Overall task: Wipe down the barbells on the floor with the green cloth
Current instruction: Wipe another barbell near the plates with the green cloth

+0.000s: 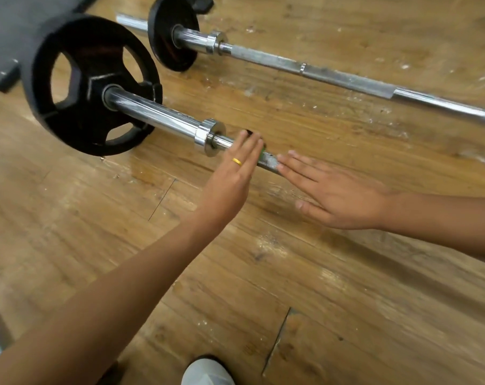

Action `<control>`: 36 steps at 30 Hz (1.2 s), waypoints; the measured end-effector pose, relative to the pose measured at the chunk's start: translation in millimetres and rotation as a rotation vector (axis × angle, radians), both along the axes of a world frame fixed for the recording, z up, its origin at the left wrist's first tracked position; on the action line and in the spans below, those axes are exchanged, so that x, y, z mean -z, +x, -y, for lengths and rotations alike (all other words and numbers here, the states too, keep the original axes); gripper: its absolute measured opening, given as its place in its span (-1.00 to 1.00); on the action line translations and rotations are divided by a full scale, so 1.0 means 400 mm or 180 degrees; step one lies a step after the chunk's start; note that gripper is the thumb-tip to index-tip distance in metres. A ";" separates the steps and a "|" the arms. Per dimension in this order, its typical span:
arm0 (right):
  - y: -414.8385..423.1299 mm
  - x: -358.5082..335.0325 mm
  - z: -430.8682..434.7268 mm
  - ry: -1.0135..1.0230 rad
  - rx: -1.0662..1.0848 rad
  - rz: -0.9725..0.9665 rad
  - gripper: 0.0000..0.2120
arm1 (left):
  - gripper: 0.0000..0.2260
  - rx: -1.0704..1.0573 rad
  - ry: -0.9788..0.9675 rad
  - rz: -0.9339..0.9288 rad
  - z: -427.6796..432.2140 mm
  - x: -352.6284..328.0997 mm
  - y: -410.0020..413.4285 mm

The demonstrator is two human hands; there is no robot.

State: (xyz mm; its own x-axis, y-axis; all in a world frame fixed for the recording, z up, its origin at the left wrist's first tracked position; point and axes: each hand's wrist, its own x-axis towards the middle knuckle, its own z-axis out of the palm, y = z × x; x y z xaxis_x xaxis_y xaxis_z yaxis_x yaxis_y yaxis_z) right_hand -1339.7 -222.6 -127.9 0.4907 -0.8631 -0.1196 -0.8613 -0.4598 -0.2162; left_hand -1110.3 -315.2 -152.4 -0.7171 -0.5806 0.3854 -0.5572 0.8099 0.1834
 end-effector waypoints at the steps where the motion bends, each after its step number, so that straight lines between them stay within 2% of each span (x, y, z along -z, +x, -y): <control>1: -0.004 0.000 0.003 0.0015 0.0008 0.0025 -0.29 | -0.46 0.0241 -0.0040 0.0091 -0.004 -0.001 -0.006; 4: -0.019 0.005 0.013 0.0033 0.0023 0.0133 -0.30 | -0.50 0.0433 -0.0039 0.0158 0.006 -0.014 -0.027; 10: -0.048 0.011 0.035 0.0042 0.0036 0.0309 -0.31 | -0.42 -0.0689 0.0449 -0.0227 0.049 -0.016 -0.034; 12: -0.054 0.010 0.041 0.0047 0.0063 0.0298 -0.30 | -0.43 -0.0824 0.0517 -0.0291 0.058 -0.018 -0.047; 19: -0.078 0.013 0.056 -0.0006 0.0084 0.0160 -0.25 | -0.37 -0.0196 0.0301 0.0039 0.027 -0.015 -0.088; 25: -0.087 0.013 0.059 -0.0119 0.0046 -0.0006 -0.21 | -0.39 -0.0999 0.0579 -0.0152 0.091 -0.023 -0.073; 31: -0.076 0.014 0.053 -0.0193 0.0040 -0.0144 -0.18 | -0.36 -0.0689 0.0528 -0.0057 0.044 -0.011 -0.081; 36: -0.064 0.015 0.040 -0.0227 -0.0012 -0.0249 -0.19 | -0.36 -0.0800 0.0499 -0.0085 0.062 -0.017 -0.046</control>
State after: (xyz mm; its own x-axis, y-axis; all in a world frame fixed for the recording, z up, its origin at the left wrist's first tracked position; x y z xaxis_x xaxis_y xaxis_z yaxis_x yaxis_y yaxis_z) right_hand -1365.3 -238.6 -133.8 0.4854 -0.8690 -0.0962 -0.8726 -0.4747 -0.1149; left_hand -1128.7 -340.2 -145.8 -0.5340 -0.7928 0.2938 -0.7301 0.6077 0.3127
